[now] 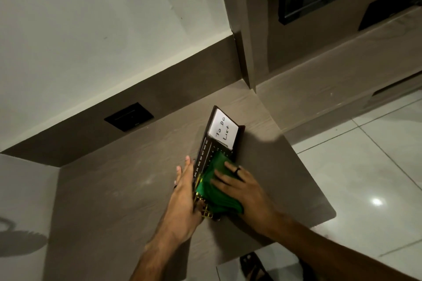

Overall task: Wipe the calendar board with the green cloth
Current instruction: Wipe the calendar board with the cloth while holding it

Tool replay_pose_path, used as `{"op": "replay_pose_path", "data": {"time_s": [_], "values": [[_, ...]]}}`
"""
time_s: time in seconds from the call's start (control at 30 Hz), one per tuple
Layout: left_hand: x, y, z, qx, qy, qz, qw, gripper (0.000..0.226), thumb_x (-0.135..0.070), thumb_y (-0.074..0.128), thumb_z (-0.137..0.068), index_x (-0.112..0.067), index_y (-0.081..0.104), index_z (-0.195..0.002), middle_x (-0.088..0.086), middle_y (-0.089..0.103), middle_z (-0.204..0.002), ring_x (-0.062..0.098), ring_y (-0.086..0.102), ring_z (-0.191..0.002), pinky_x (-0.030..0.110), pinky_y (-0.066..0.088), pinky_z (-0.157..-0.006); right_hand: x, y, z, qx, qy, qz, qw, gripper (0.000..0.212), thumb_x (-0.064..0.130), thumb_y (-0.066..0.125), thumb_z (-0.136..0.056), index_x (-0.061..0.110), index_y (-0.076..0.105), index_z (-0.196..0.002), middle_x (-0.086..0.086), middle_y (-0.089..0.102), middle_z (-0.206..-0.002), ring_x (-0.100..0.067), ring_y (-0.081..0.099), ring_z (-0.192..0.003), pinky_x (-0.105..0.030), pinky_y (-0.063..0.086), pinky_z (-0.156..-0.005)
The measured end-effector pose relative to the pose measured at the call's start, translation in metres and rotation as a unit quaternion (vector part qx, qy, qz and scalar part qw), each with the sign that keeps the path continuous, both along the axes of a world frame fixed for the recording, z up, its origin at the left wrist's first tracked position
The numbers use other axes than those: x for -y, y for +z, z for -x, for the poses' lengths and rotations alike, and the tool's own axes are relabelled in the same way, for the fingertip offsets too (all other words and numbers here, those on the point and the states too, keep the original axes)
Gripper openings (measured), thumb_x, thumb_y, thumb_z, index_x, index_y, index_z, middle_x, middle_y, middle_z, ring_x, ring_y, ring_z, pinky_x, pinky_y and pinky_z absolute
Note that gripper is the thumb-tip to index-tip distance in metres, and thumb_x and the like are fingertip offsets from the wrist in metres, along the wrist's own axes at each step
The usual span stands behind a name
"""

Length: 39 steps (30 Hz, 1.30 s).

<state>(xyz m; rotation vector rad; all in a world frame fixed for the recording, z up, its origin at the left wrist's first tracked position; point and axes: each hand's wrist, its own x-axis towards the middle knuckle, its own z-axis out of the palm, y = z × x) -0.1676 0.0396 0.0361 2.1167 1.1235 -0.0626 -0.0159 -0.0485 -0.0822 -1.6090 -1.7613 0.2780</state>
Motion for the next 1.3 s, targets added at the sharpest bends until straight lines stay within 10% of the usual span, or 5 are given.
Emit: {"op": "replay_pose_path", "data": {"time_s": [0.47, 1.07, 1.2, 1.3], "values": [[0.001, 0.002, 0.000, 0.000, -0.007, 0.000, 1.000, 0.111, 0.001, 0.071, -0.082, -0.030, -0.006, -0.155, -0.014, -0.013, -0.162, 0.010, -0.013, -0.150, 0.035, -0.004, -0.119, -0.006, 0.007, -0.058, 0.030, -0.043, 0.024, 0.998, 0.054, 0.027, 0.080, -0.075, 0.025, 0.063, -0.126, 0.001, 0.058, -0.137, -0.032, 0.042, -0.135, -0.053, 0.037, -0.103], [-0.002, -0.013, -0.002, 0.029, 0.060, 0.006, 0.998, 0.098, 0.009, 0.059, -0.084, -0.034, 0.006, -0.154, -0.004, 0.008, -0.167, 0.023, 0.004, -0.153, 0.054, 0.017, -0.123, -0.010, 0.042, -0.017, -0.061, -0.112, 0.051, 0.991, 0.075, 0.010, 0.078, -0.069, 0.021, 0.051, -0.138, -0.001, 0.049, -0.145, -0.029, 0.035, -0.132, -0.052, 0.035, -0.099], [0.002, -0.017, 0.002, 0.130, 0.090, 0.002, 0.987, 0.075, -0.005, 0.065, -0.089, -0.038, 0.031, -0.148, -0.014, 0.041, -0.150, 0.012, 0.044, -0.137, 0.030, 0.048, -0.107, -0.002, 0.050, 0.002, 0.078, 0.042, -0.001, 0.996, 0.066, 0.030, 0.078, -0.072, 0.027, 0.053, -0.133, -0.003, 0.047, -0.145, -0.030, 0.036, -0.131, -0.047, 0.028, -0.100], [0.002, -0.019, 0.002, 0.163, 0.103, 0.039, 0.980, 0.085, 0.010, 0.065, -0.082, -0.034, 0.034, -0.148, -0.018, 0.035, -0.154, 0.001, 0.029, -0.142, 0.019, 0.041, -0.110, -0.013, 0.062, -0.017, 0.107, 0.000, 0.014, 0.994, 0.057, 0.033, 0.078, -0.072, 0.027, 0.061, -0.127, -0.011, 0.052, -0.137, -0.030, 0.035, -0.124, -0.053, 0.034, -0.097]]}}
